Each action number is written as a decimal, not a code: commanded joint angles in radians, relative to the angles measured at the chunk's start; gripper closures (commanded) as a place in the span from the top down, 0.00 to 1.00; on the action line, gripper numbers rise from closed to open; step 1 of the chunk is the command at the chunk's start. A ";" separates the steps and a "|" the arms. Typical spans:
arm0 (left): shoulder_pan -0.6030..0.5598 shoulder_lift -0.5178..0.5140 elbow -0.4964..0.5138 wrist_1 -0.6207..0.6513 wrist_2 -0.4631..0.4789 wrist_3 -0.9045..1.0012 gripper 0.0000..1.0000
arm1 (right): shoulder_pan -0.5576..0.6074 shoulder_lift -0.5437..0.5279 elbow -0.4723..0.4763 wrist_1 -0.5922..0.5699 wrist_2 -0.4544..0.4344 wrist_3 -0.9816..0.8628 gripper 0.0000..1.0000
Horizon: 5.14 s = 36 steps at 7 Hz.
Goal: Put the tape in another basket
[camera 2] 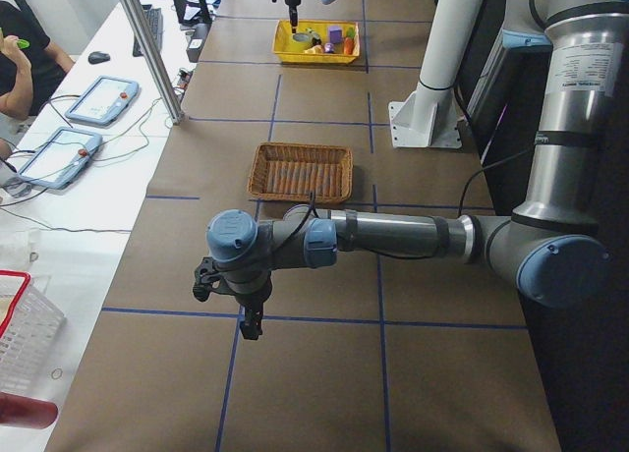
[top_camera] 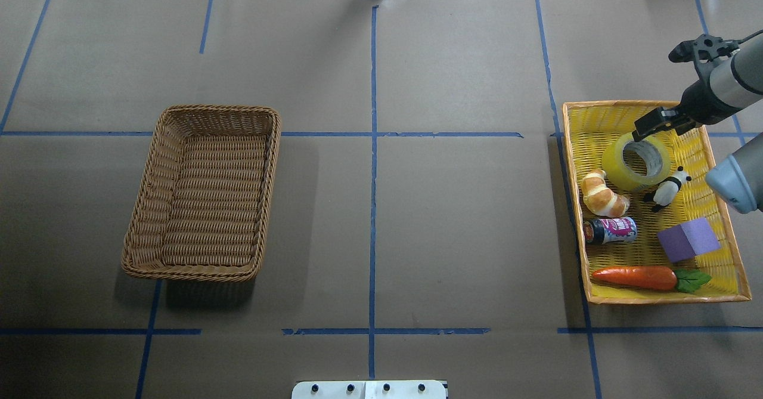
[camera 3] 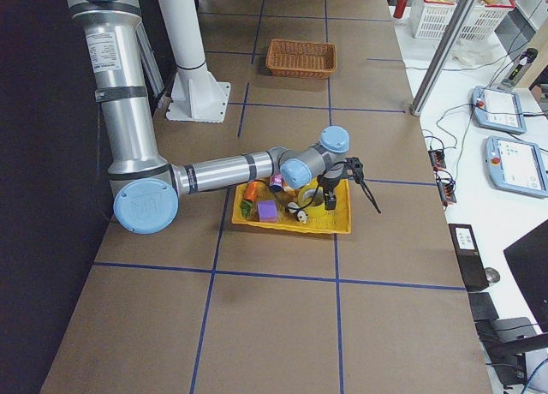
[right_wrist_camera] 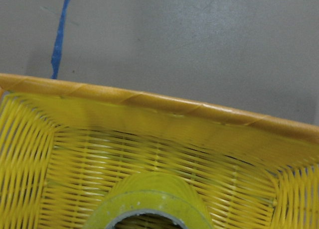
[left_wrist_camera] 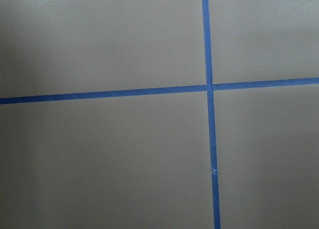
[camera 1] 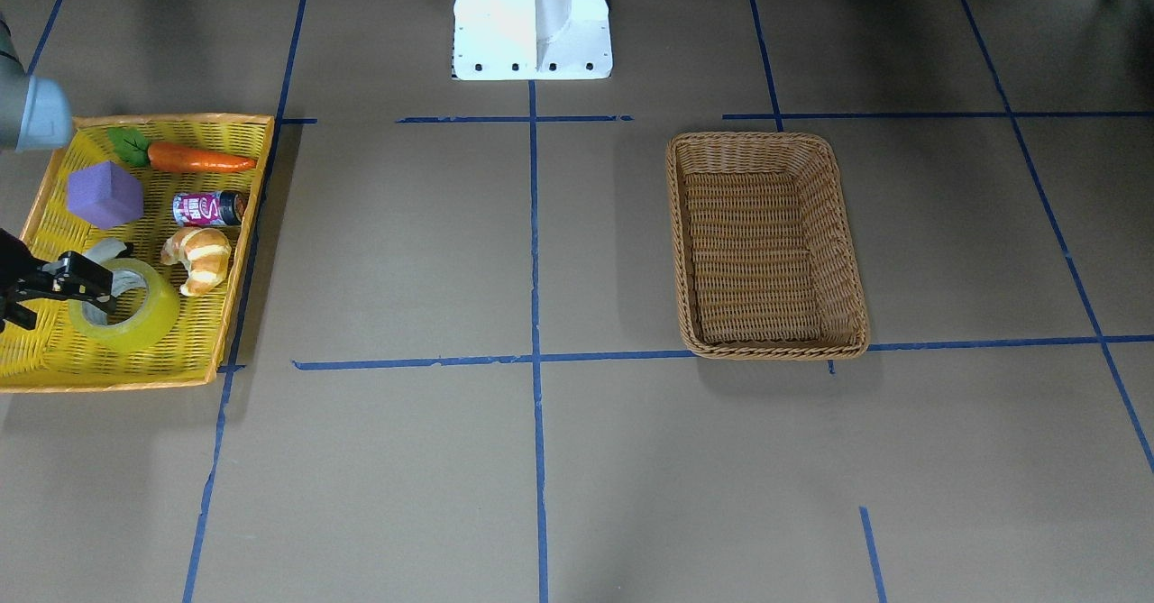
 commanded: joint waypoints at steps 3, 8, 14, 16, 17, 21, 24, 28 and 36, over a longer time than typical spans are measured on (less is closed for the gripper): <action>0.000 -0.002 -0.007 0.000 -0.001 -0.006 1.00 | -0.036 0.005 -0.053 0.002 -0.001 -0.008 0.99; 0.000 -0.002 -0.007 0.000 -0.003 -0.008 1.00 | -0.033 -0.003 -0.058 -0.004 -0.005 -0.011 0.58; 0.000 -0.005 -0.010 0.002 -0.006 -0.011 1.00 | 0.020 -0.009 -0.025 0.000 0.017 -0.009 0.00; 0.000 -0.012 -0.010 0.002 -0.006 -0.011 1.00 | 0.089 -0.015 0.028 0.002 0.094 -0.009 0.01; 0.000 -0.014 -0.010 0.000 -0.006 -0.005 1.00 | 0.100 -0.021 0.060 0.002 0.122 -0.005 0.01; 0.079 -0.046 -0.010 -0.132 -0.005 -0.139 1.00 | 0.013 0.099 0.134 0.002 0.117 0.232 0.01; 0.199 -0.074 -0.033 -0.390 -0.011 -0.484 1.00 | -0.083 0.190 0.173 0.110 0.108 0.538 0.02; 0.426 -0.086 -0.036 -0.941 -0.098 -1.191 1.00 | -0.206 0.178 0.172 0.544 0.000 1.013 0.02; 0.667 -0.204 -0.140 -1.565 -0.087 -2.196 1.00 | -0.646 0.169 0.177 1.181 -0.455 1.433 0.02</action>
